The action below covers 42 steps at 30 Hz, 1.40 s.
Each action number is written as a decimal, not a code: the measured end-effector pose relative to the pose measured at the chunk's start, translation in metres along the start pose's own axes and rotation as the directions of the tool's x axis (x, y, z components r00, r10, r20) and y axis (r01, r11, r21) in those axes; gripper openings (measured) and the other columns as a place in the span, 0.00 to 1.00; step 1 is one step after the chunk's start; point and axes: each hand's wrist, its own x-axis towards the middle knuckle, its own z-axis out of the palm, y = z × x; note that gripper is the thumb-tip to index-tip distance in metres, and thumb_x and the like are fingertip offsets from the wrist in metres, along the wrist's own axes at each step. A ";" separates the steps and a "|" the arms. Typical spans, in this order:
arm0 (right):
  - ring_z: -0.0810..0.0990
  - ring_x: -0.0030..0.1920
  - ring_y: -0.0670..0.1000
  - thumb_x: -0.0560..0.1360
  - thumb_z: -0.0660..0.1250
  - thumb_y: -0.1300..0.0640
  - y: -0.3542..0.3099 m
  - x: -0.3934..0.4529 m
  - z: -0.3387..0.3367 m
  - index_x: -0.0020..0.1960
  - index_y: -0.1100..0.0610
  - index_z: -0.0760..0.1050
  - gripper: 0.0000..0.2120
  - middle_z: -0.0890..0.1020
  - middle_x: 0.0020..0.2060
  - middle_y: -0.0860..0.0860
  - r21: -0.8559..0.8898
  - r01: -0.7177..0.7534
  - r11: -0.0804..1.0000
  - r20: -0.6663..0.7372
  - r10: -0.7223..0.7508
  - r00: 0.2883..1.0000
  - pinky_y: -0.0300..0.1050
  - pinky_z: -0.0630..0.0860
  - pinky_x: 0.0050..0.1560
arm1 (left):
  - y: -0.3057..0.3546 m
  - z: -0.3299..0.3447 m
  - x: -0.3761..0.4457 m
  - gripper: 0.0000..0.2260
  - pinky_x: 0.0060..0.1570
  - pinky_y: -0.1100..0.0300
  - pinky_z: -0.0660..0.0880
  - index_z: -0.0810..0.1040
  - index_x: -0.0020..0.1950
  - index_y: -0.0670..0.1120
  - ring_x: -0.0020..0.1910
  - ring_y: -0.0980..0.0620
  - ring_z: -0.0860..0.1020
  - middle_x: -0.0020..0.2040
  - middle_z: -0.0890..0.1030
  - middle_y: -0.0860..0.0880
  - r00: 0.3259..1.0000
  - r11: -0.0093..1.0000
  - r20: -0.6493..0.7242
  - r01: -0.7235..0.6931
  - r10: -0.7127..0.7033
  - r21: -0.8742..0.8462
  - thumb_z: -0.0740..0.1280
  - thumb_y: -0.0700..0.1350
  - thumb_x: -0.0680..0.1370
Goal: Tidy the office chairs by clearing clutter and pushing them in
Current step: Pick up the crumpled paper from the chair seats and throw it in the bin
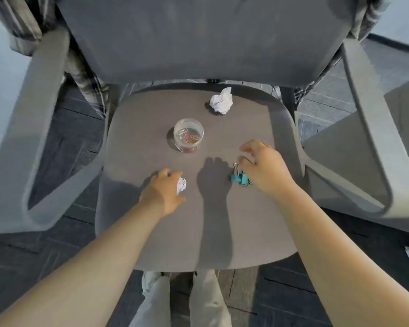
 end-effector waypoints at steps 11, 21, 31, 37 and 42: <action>0.69 0.66 0.60 0.76 0.60 0.62 0.005 0.122 -0.005 0.70 0.58 0.63 0.22 0.65 0.70 0.57 -0.079 0.082 0.994 0.058 -0.077 0.995 0.51 0.72 0.61 | 0.017 -0.050 0.060 0.14 0.52 0.51 0.73 0.75 0.58 0.40 0.54 0.37 0.76 0.57 0.75 0.38 0.968 0.986 -0.196 0.140 -0.156 -0.092 0.66 0.41 0.72; 0.56 0.72 0.61 0.73 0.62 0.68 -0.004 0.190 0.031 0.71 0.53 0.60 0.29 0.53 0.74 0.55 -0.252 0.155 0.955 0.150 -0.120 0.981 0.55 0.72 0.62 | 0.006 -0.074 0.103 0.14 0.51 0.50 0.73 0.75 0.58 0.40 0.54 0.36 0.75 0.57 0.76 0.36 0.908 0.970 -0.351 0.181 -0.227 -0.160 0.66 0.38 0.72; 0.62 0.65 0.61 0.73 0.62 0.68 -0.028 0.150 0.018 0.66 0.59 0.67 0.22 0.64 0.67 0.59 -0.198 0.144 0.970 0.052 -0.136 0.989 0.49 0.71 0.56 | 0.025 -0.098 0.076 0.16 0.54 0.52 0.72 0.74 0.61 0.41 0.57 0.39 0.74 0.60 0.76 0.38 0.883 0.980 -0.451 0.043 -0.129 -0.195 0.66 0.38 0.73; 0.62 0.64 0.59 0.72 0.65 0.66 -0.071 0.093 -0.040 0.64 0.59 0.68 0.21 0.64 0.67 0.58 -0.132 0.165 0.977 -0.073 -0.175 0.982 0.47 0.68 0.58 | 0.053 -0.139 0.024 0.18 0.60 0.55 0.67 0.71 0.65 0.43 0.63 0.42 0.70 0.64 0.72 0.41 0.898 0.982 -0.439 -0.080 -0.003 -0.171 0.65 0.38 0.75; 0.64 0.62 0.61 0.71 0.65 0.67 -0.090 0.022 -0.071 0.63 0.58 0.70 0.20 0.66 0.65 0.59 -0.077 0.044 0.996 -0.268 -0.064 0.961 0.48 0.67 0.58 | 0.068 -0.173 -0.025 0.17 0.60 0.54 0.68 0.73 0.63 0.44 0.62 0.42 0.71 0.64 0.72 0.42 0.879 0.955 -0.427 -0.280 0.213 -0.099 0.65 0.38 0.74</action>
